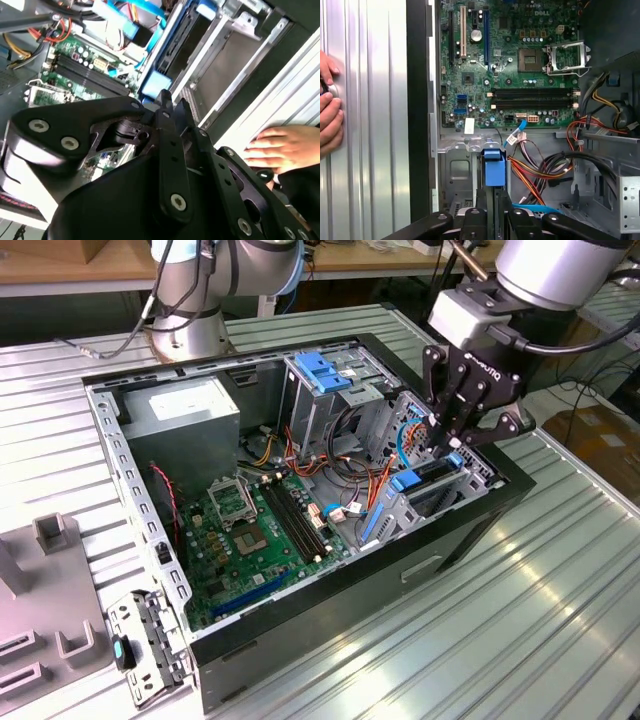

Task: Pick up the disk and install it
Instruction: 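Insert the disk into the insertion slot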

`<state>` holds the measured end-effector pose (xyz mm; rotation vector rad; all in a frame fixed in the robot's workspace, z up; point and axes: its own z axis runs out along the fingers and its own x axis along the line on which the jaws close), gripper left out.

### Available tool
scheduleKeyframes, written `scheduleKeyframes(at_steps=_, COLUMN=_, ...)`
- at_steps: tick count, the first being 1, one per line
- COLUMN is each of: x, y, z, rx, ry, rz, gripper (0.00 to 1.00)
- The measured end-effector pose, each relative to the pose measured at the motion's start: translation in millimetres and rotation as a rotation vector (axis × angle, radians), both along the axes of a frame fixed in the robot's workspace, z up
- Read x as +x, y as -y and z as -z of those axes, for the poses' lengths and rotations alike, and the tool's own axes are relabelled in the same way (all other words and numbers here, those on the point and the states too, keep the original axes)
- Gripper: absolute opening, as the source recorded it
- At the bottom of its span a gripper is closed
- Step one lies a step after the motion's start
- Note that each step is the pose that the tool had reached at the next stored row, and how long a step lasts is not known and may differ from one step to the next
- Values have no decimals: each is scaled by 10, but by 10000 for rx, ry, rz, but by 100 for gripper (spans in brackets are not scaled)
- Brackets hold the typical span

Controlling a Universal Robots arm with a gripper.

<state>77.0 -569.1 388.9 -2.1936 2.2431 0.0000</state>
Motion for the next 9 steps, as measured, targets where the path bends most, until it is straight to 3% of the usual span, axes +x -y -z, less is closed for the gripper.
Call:
scheduleKeyframes(at_steps=5, x=162, y=-4, z=115, rx=-17, ry=0, rz=-1, gripper=24)
scheduleKeyframes(at_steps=9, x=237, y=-59, z=196, rx=-30, ry=0, rz=-5, gripper=24)
